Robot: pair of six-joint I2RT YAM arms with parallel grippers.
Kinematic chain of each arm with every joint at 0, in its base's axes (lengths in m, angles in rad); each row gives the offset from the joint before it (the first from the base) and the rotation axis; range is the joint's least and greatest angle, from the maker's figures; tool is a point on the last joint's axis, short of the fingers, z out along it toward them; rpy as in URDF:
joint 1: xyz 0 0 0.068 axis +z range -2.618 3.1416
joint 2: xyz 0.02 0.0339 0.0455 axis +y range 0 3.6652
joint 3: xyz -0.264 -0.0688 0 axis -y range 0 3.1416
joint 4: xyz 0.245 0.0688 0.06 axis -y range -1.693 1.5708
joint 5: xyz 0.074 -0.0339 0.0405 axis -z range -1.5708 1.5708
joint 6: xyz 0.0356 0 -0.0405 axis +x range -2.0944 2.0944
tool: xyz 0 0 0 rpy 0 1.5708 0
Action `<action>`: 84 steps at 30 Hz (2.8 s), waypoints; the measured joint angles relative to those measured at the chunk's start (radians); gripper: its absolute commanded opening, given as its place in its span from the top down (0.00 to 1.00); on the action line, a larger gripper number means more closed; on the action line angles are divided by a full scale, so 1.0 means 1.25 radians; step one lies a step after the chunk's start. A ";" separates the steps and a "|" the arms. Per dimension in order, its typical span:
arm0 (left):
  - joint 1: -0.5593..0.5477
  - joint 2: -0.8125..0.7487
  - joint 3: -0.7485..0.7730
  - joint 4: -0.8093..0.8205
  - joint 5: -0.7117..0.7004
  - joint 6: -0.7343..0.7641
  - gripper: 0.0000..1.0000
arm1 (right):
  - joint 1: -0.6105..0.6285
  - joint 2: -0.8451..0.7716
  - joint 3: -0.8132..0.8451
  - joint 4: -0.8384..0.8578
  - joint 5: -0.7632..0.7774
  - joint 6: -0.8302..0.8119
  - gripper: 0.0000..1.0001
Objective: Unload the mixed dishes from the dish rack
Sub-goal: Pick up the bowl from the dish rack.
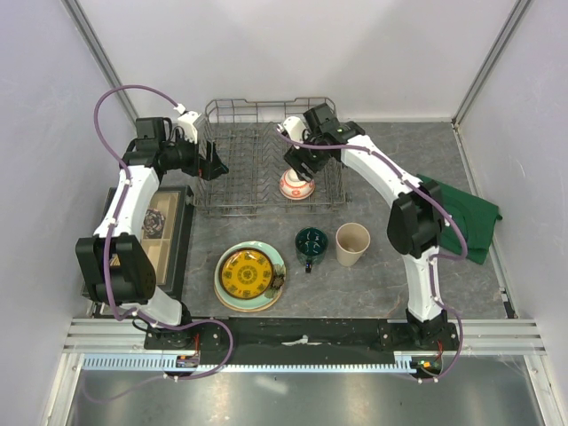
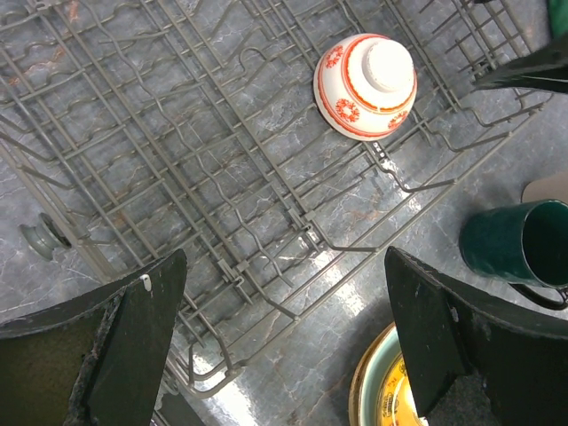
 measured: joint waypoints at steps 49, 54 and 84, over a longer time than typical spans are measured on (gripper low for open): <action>0.000 0.037 -0.003 0.016 -0.025 0.000 0.01 | 0.000 0.155 0.021 0.164 -0.059 0.038 0.31; 0.000 0.037 -0.005 0.016 -0.025 0.000 0.01 | -0.001 0.155 0.021 0.173 -0.059 0.037 0.41; 0.000 0.037 -0.012 0.016 -0.024 0.001 0.01 | -0.003 0.147 0.005 0.191 -0.062 0.034 0.35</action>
